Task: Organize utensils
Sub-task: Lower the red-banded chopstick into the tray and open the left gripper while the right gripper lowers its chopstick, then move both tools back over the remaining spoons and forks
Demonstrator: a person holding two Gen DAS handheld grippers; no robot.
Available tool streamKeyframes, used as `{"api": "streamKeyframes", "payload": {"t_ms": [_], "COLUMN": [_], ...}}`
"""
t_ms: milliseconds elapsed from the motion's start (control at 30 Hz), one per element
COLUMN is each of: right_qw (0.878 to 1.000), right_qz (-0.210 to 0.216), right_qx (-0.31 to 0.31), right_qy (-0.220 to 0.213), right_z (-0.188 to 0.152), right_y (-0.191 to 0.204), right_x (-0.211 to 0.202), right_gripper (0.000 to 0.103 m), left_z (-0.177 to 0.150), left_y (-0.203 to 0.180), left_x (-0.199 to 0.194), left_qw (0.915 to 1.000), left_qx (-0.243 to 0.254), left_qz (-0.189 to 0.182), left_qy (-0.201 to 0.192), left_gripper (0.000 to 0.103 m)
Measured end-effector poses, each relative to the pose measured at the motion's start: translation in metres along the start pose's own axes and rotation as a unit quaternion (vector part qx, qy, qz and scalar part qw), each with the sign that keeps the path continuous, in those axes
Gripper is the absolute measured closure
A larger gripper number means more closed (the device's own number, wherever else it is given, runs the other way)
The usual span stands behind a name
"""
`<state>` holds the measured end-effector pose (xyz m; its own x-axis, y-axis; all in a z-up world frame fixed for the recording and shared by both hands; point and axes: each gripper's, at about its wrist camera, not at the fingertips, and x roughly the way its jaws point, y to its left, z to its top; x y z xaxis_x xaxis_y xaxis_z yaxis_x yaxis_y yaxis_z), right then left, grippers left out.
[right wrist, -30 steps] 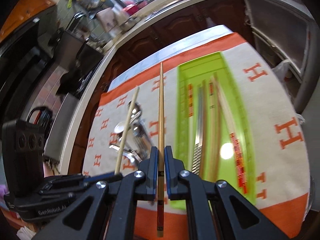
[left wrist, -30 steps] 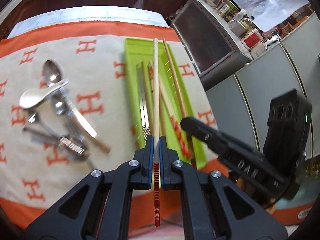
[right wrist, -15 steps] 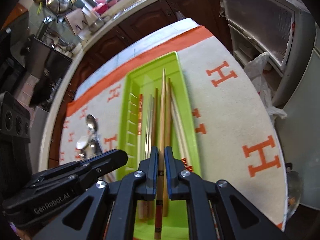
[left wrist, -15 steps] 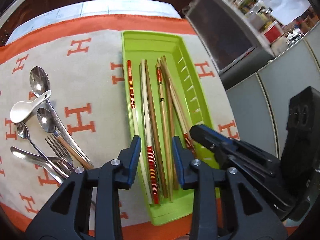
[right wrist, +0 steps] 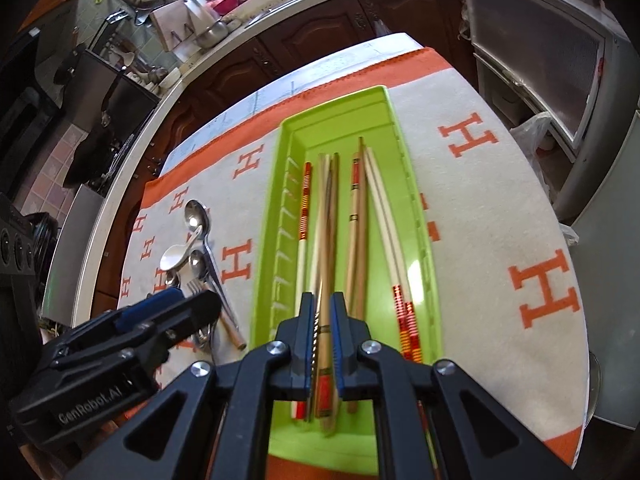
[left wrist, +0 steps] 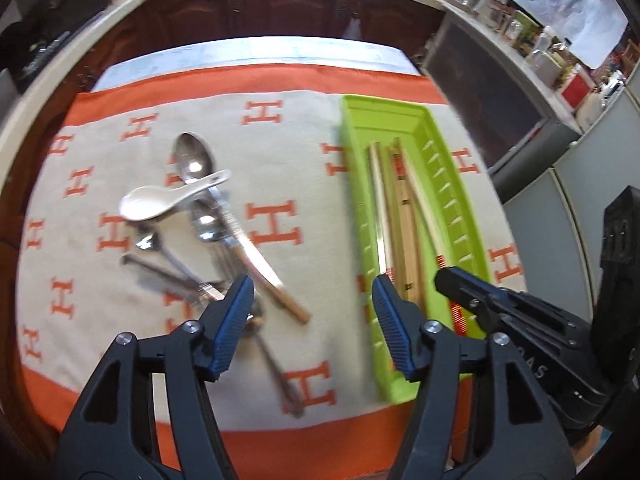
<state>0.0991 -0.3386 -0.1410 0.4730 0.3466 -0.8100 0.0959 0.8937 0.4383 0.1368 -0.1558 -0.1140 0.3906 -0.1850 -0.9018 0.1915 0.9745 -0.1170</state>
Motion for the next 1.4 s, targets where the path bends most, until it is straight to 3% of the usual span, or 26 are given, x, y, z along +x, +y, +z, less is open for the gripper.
{"api": "streamKeyframes", "payload": {"t_ms": [267,467,833,1033,1267,1400], "right_qw": [1.0,0.999,0.998,0.996,0.993,0.993], "right_qz": [0.003,0.007,0.014,0.019,0.024,0.031], "right_qx": [-0.018,-0.035,-0.067,-0.088,-0.112,-0.114], "right_qy": [0.004,0.007,0.012,0.012,0.016,0.021], "right_z": [-0.013,-0.024,-0.035,-0.034,-0.022,-0.006], "right_y": [0.02,0.039,0.075,0.097,0.123,0.133], "right_x": [-0.006,-0.013,-0.019,-0.02,-0.015,-0.009], "right_gripper": [0.095,0.095,0.095,0.095,0.095,0.095], "left_z": [-0.023,-0.036,-0.043,-0.037,-0.014,0.001], "left_y": [0.02,0.03,0.066,0.092,0.136,0.151], "left_x": [-0.034,-0.058,-0.076,-0.088,-0.097,-0.098], "left_qw": [0.9987,0.9971,0.9964,0.9915,0.9918,0.9898], "left_qx": [0.008,0.016,-0.026,-0.054,-0.073,-0.067], "left_qz": [0.037,0.041,0.055,0.085,0.057,0.081], "left_qy": [-0.033,-0.062,-0.059,-0.082,-0.087,-0.096], "left_gripper": [0.044,0.044,0.044,0.044,0.044,0.044]}}
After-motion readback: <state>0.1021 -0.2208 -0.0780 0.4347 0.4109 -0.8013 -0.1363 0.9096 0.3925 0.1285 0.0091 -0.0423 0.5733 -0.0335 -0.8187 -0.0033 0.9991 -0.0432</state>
